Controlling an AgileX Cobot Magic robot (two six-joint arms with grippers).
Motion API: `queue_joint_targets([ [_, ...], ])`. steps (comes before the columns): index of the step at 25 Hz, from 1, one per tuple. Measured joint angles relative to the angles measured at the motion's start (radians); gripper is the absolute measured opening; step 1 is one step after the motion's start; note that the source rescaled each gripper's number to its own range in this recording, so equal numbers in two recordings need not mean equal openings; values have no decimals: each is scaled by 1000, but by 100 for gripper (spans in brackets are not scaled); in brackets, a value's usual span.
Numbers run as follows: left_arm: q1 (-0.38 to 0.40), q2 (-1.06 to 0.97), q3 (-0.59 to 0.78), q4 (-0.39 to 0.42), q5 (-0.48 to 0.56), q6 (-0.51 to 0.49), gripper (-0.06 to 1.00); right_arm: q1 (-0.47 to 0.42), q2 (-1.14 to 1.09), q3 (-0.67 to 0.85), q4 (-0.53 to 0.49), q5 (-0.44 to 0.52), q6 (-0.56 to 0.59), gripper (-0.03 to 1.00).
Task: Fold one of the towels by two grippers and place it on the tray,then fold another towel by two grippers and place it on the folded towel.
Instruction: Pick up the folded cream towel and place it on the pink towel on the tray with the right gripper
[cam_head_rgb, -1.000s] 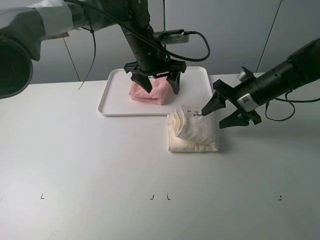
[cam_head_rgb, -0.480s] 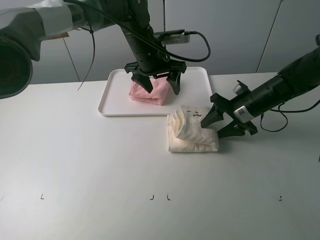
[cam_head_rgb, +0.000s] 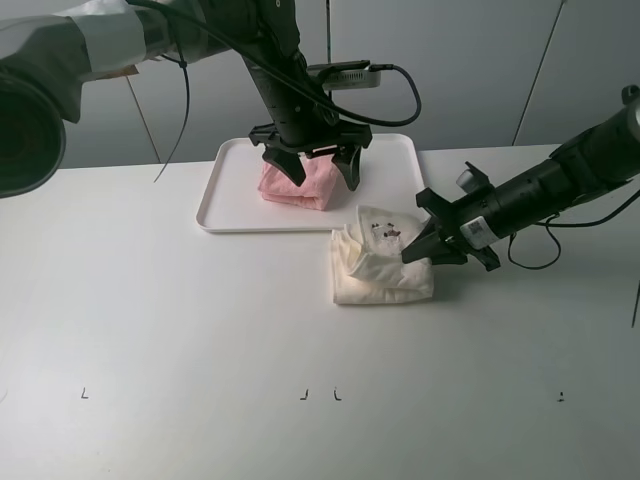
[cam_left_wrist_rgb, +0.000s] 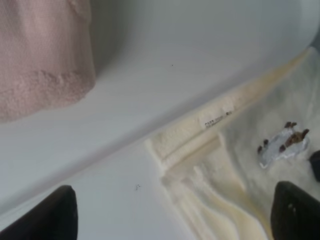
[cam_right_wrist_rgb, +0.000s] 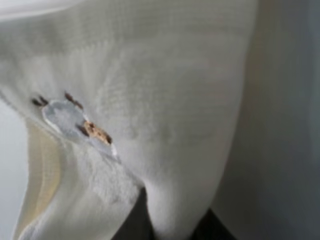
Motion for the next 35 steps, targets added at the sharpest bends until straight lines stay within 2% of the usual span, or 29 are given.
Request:
queue_joint_targets([
  [5, 0, 0, 0, -36, 0, 86, 99, 0, -79, 0, -30, 0, -1, 8],
  [9, 0, -18, 42, -43, 0, 100, 99, 0, -220, -12, -97, -40, 47, 8],
  [12, 0, -84, 165, -43, -32, 100, 99, 0, -289, -95, -245, -41, 180, 8],
  [15, 0, -227, 376, -47, -177, 102, 99, 0, -298, -205, -374, -11, 291, 8],
  [17, 0, -328, 510, -47, -265, 118, 99, 0, -298, -276, -401, 6, 325, 8],
  [22, 0, -537, 852, -34, -461, 129, 99, 11, -269, -470, -391, 87, 379, 8],
  [26, 0, -656, 1091, -55, -635, 134, 99, 58, -179, -639, -317, 147, 422, 8],
  [30, 0, -731, 1210, -57, -713, 136, 99, 121, -69, -799, -218, 166, 458, 8],
  [35, 0, -743, 1229, -57, -714, 136, 99, 188, 63, -918, -105, 147, 474, 8],
])
